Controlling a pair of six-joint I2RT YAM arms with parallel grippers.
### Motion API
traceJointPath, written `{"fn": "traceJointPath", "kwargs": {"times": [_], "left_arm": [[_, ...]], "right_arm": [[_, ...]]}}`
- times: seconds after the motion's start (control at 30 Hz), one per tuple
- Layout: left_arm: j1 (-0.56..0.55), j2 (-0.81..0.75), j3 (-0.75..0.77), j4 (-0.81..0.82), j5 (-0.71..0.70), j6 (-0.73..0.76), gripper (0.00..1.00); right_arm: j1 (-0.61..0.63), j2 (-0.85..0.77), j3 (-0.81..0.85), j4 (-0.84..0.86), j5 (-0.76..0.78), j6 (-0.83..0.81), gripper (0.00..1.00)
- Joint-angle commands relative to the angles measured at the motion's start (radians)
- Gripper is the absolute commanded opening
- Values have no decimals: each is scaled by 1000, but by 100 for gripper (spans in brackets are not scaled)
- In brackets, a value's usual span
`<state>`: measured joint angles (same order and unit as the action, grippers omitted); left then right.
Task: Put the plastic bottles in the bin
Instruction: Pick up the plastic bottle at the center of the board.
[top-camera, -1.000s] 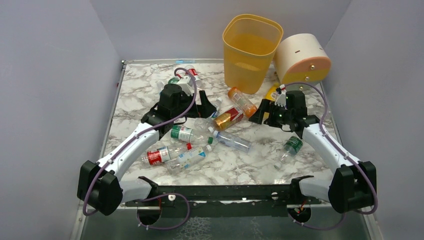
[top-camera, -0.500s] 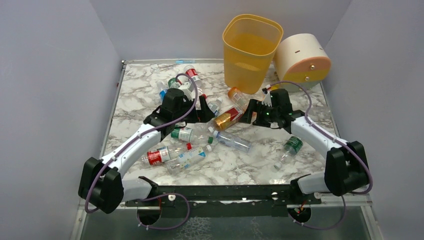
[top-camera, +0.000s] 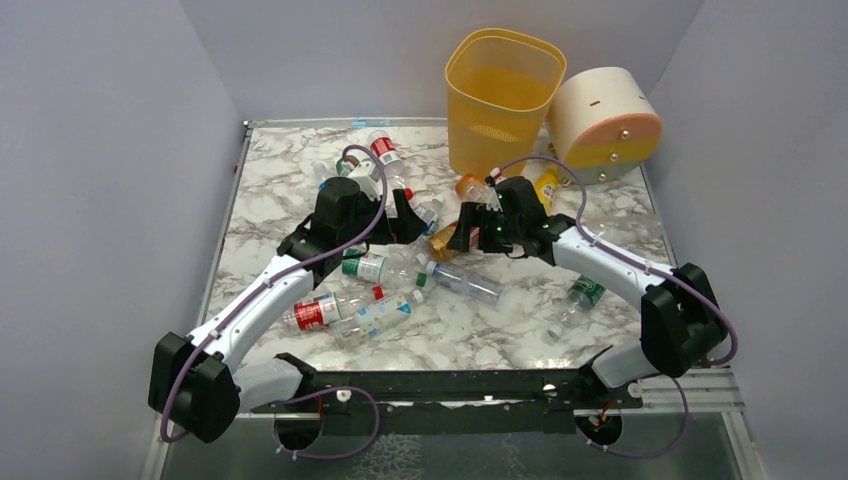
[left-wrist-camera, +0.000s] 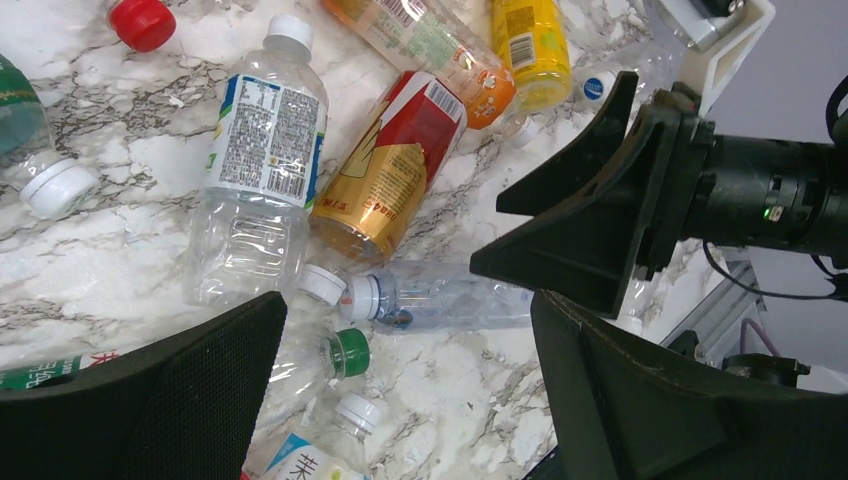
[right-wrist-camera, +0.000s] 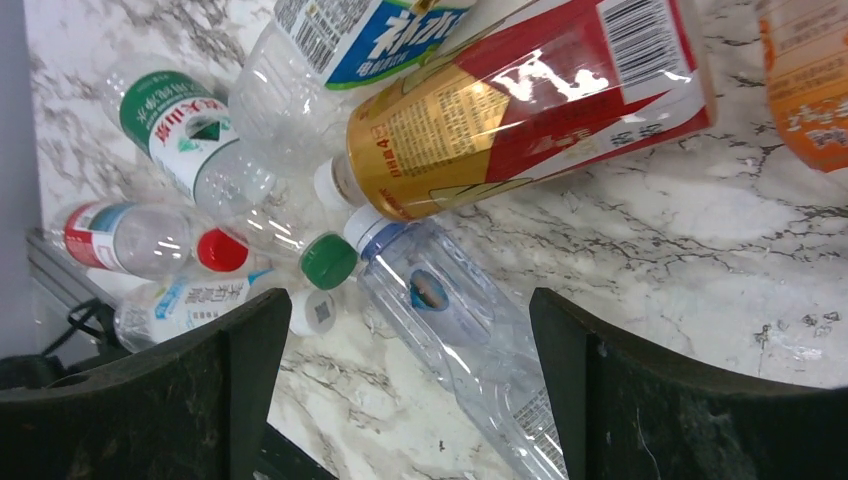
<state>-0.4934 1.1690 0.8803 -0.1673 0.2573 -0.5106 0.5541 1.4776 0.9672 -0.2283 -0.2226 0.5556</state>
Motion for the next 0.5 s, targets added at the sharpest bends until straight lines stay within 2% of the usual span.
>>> {"fn": "traceJointPath", "kwargs": {"times": [0.0, 0.2, 0.47], "left_arm": [[-6, -41, -14, -12, -36, 25, 99], [-5, -49, -20, -12, -25, 27, 99], [-5, -47, -24, -12, -24, 31, 99]], "right_arm": [[53, 5, 49, -91, 77, -132, 93], [114, 27, 36, -159, 205, -295, 92], [174, 71, 52, -216, 305, -411, 93]]}}
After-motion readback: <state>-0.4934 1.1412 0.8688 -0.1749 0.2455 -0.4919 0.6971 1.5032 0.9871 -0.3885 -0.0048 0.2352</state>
